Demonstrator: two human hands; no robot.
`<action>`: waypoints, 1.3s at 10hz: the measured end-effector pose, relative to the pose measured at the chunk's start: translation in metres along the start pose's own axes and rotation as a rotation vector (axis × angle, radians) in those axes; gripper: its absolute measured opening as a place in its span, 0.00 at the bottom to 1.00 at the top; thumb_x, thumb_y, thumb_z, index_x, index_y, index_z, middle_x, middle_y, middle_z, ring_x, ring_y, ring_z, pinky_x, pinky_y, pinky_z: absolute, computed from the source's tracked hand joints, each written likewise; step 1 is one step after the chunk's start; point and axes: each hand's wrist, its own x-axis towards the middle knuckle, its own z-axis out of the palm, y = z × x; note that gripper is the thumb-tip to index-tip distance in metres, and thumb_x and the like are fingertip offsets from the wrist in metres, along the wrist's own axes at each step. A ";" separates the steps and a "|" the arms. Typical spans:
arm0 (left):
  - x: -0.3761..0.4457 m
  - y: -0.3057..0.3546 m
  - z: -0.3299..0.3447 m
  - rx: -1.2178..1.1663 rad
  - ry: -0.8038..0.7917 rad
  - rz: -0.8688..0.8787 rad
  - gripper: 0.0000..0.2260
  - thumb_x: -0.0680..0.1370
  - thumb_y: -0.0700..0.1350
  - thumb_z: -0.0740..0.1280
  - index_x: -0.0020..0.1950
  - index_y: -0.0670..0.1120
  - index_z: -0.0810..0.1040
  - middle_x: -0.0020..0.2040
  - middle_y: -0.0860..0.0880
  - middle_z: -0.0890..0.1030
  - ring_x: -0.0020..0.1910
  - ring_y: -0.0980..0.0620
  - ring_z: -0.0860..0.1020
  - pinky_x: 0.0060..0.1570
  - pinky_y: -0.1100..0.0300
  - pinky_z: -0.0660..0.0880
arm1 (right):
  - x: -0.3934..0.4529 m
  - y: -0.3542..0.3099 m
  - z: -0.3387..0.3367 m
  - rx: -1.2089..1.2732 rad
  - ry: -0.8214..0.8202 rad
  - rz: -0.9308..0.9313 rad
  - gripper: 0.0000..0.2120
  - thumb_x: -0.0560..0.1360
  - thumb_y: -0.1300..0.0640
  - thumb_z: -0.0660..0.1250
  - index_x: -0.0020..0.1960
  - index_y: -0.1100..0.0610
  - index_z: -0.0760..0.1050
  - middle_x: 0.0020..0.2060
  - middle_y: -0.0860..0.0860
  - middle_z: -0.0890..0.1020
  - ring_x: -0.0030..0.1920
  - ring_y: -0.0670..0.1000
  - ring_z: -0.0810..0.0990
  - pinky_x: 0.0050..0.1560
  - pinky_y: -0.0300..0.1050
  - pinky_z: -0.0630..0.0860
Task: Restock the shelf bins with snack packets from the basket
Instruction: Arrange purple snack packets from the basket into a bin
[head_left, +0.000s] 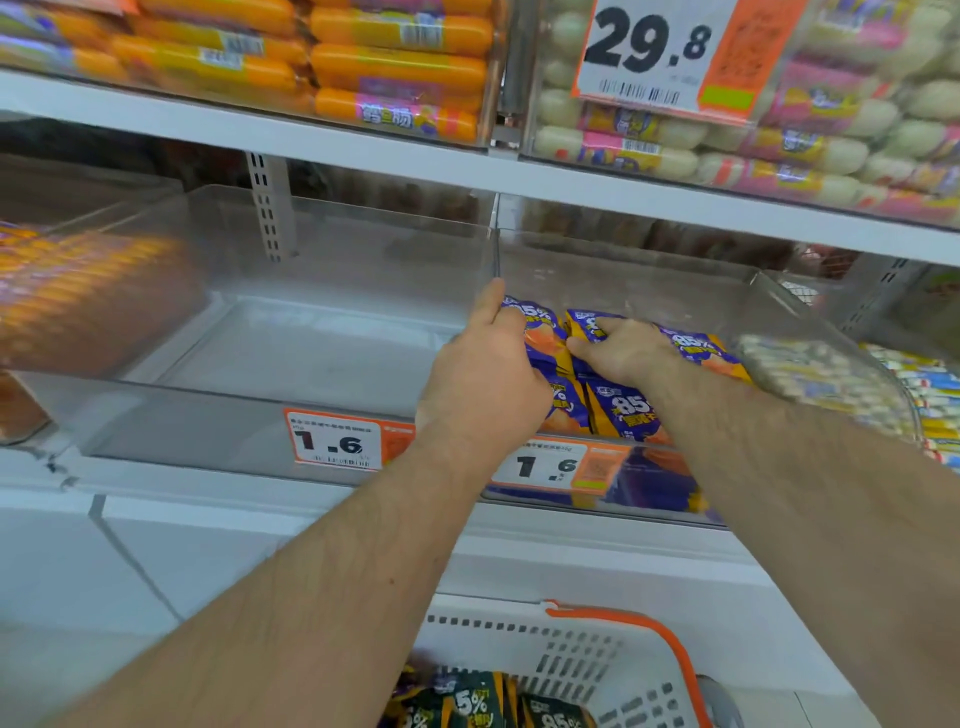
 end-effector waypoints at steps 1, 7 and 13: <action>0.002 0.000 0.000 -0.010 0.000 -0.006 0.18 0.74 0.38 0.63 0.63 0.47 0.73 0.79 0.58 0.53 0.63 0.43 0.75 0.56 0.52 0.72 | 0.002 -0.002 0.000 -0.002 -0.009 0.014 0.37 0.74 0.28 0.52 0.76 0.47 0.64 0.76 0.54 0.65 0.73 0.62 0.64 0.70 0.60 0.66; -0.128 -0.039 -0.004 -0.197 0.123 0.253 0.31 0.65 0.52 0.60 0.67 0.47 0.63 0.68 0.39 0.65 0.68 0.37 0.67 0.65 0.44 0.67 | -0.216 -0.070 0.003 0.457 0.736 -0.600 0.08 0.67 0.55 0.61 0.32 0.56 0.76 0.30 0.51 0.75 0.37 0.57 0.75 0.40 0.47 0.68; -0.288 -0.181 0.018 -0.071 -0.638 -0.481 0.27 0.77 0.42 0.65 0.76 0.45 0.64 0.73 0.46 0.67 0.71 0.48 0.67 0.68 0.57 0.66 | -0.378 -0.049 0.298 0.443 -0.786 0.165 0.09 0.75 0.55 0.63 0.38 0.48 0.65 0.38 0.48 0.72 0.38 0.52 0.72 0.53 0.51 0.77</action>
